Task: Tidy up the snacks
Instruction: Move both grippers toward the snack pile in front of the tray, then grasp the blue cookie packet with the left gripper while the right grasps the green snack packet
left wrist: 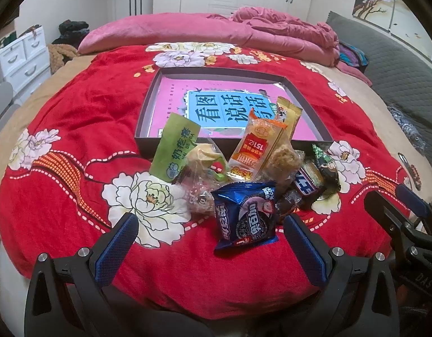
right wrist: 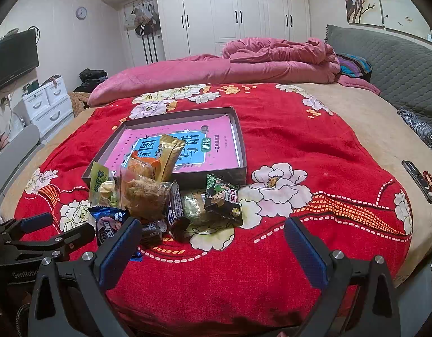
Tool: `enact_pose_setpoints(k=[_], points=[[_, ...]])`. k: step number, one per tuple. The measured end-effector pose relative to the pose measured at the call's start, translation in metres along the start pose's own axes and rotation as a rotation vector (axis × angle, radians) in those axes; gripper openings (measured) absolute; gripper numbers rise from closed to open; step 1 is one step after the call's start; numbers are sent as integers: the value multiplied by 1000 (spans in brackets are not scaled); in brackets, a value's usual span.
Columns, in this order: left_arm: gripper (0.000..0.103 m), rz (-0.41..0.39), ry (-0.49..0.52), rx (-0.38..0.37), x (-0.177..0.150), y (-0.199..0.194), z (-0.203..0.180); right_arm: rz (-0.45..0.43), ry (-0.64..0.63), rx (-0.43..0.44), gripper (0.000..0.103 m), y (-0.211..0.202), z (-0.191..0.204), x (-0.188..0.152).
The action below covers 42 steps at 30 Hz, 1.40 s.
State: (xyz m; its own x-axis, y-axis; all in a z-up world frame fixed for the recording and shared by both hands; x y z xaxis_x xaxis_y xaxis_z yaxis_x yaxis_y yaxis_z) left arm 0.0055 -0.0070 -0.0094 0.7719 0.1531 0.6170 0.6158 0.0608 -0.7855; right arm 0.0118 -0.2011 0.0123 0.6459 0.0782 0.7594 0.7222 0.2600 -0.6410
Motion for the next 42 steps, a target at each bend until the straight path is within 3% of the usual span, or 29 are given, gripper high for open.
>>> enact_pose_setpoints(k=[17, 21, 26, 37, 42], points=[[103, 77, -10, -36, -3, 13, 2, 4, 33, 5, 102, 3, -9, 2], [103, 108, -4, -73, -4, 20, -5, 12, 67, 0, 102, 8, -18, 3], [102, 93, -2, -76, -5, 23, -16, 14, 104, -13, 102, 15, -32, 8], [98, 162, -51, -59, -5, 38, -18, 121, 143, 24, 100, 60, -50, 21], [77, 195, -89, -92, -3, 46, -16, 182, 125, 72, 82, 87, -52, 25]])
Point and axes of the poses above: each gripper's, at about its wrist camera, not at the fingertips, and y roughly the way its jaws point, z to its left, x to its top, the point moved 1 cm from there along y, roughly the way its jaws point, and after that the axes turned 4 degrees about x, right-handed, at the moved point
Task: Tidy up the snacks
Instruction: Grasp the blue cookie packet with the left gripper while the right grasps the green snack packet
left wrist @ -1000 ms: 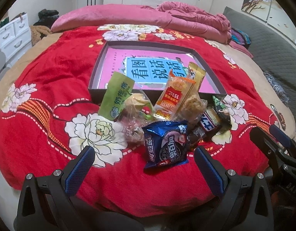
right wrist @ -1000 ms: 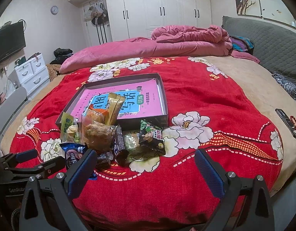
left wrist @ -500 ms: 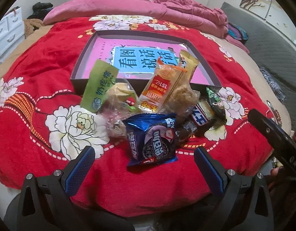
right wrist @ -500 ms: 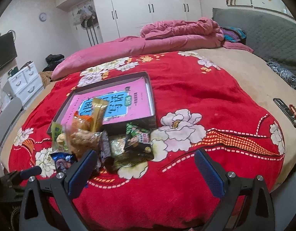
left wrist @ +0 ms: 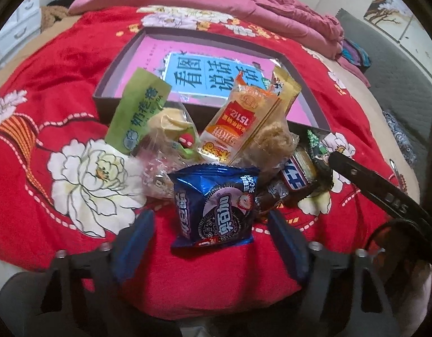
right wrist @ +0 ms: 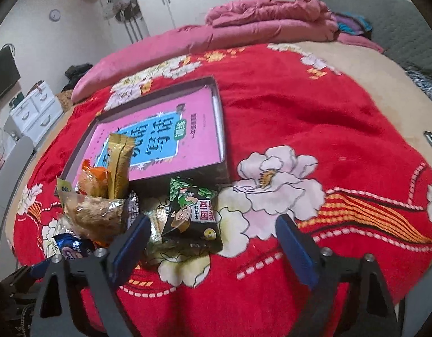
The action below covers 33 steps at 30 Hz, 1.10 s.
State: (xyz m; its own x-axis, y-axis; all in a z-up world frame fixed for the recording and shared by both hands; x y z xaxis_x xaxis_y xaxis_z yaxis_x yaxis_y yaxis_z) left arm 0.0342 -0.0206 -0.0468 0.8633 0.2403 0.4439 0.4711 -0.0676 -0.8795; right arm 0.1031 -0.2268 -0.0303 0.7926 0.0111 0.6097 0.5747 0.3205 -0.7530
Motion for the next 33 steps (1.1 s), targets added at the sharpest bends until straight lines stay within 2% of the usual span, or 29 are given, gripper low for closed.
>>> enact_pose_setpoints(k=[3, 5, 8, 15, 24, 33], points=[[76, 7, -26, -20, 2, 4, 1, 34, 7, 30, 70, 11, -1, 2], [76, 4, -43, -30, 4, 5, 1, 46, 13, 51, 66, 16, -2, 3], [61, -2, -49, -46, 6, 8, -2, 58, 17, 86, 58, 22, 0, 5], [61, 1, -85, -38, 9, 13, -6, 94, -4, 121, 43, 34, 7, 9], [60, 2, -130, -29, 12, 17, -3, 100, 9, 156, 38, 39, 1, 13], [58, 13, -131, -64, 11, 14, 4, 43, -7, 149, 35, 20, -1, 10]])
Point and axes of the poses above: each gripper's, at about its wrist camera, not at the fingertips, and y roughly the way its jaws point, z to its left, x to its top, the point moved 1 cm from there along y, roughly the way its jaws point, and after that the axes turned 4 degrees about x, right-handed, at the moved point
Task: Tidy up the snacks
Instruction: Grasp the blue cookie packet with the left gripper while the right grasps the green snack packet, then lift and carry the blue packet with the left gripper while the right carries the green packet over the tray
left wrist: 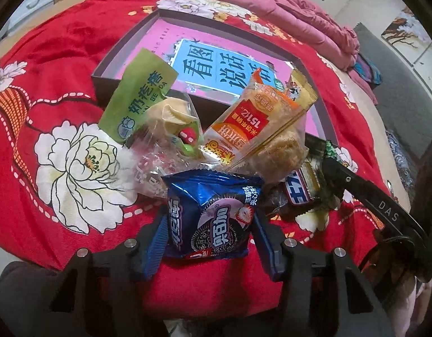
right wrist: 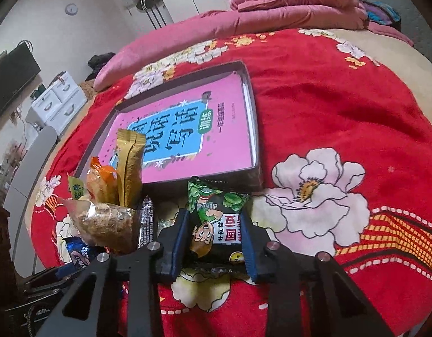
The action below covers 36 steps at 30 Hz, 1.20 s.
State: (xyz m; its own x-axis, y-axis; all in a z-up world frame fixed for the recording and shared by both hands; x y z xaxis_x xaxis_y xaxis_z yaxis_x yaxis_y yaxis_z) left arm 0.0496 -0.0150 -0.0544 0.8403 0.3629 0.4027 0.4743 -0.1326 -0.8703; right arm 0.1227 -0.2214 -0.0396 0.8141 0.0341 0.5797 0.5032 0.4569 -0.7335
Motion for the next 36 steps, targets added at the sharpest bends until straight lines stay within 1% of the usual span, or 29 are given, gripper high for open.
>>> enact_pose_setpoints(k=[5, 11, 15, 21, 29, 36], points=[[57, 5, 9, -24, -3, -7, 3, -39, 10, 14, 35, -14, -3, -1], [57, -19, 9, -35, -1, -19, 9, -73, -6, 14, 35, -22, 1, 1], [57, -39, -9, -26, 3, -25, 18, -90, -10, 15, 35, -24, 4, 2], [57, -33, -34, -14, 5, -26, 32, -86, -5, 9, 35, -23, 3, 3], [57, -86, -45, -11, 9, -41, 45, -112, -1, -2, 35, -27, 3, 5], [57, -171, -46, -7, 21, -57, 53, -163, -18, -13, 35, -35, 7, 10]])
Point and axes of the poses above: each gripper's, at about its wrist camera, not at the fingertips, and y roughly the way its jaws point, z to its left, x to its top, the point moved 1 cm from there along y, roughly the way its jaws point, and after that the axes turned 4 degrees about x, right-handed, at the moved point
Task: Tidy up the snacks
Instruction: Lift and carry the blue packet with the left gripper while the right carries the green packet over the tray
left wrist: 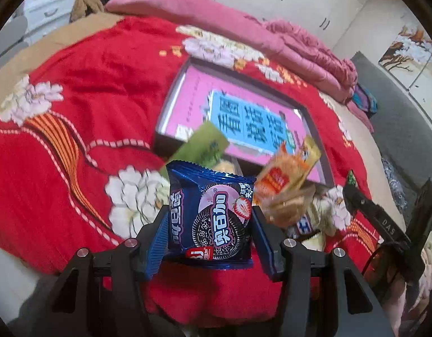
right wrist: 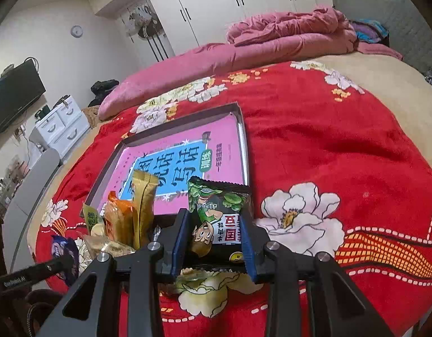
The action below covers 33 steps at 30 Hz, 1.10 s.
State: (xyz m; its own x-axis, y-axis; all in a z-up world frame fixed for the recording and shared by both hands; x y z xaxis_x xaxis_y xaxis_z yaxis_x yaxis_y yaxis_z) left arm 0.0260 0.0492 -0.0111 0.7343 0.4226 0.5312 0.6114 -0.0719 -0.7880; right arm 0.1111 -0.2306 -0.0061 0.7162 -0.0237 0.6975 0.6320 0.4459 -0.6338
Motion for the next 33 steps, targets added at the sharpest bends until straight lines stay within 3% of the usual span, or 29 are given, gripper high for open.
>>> enact_pose_setpoints(k=[11, 21, 33], points=[[57, -130, -13, 24, 40, -7, 14, -33, -19, -7, 35, 8, 9, 12], [57, -124, -63, 36, 67, 23, 28, -44, -20, -21, 35, 24, 13, 26], [57, -156, -61, 15, 93, 42, 16, -53, -5, -42, 35, 41, 6, 38]])
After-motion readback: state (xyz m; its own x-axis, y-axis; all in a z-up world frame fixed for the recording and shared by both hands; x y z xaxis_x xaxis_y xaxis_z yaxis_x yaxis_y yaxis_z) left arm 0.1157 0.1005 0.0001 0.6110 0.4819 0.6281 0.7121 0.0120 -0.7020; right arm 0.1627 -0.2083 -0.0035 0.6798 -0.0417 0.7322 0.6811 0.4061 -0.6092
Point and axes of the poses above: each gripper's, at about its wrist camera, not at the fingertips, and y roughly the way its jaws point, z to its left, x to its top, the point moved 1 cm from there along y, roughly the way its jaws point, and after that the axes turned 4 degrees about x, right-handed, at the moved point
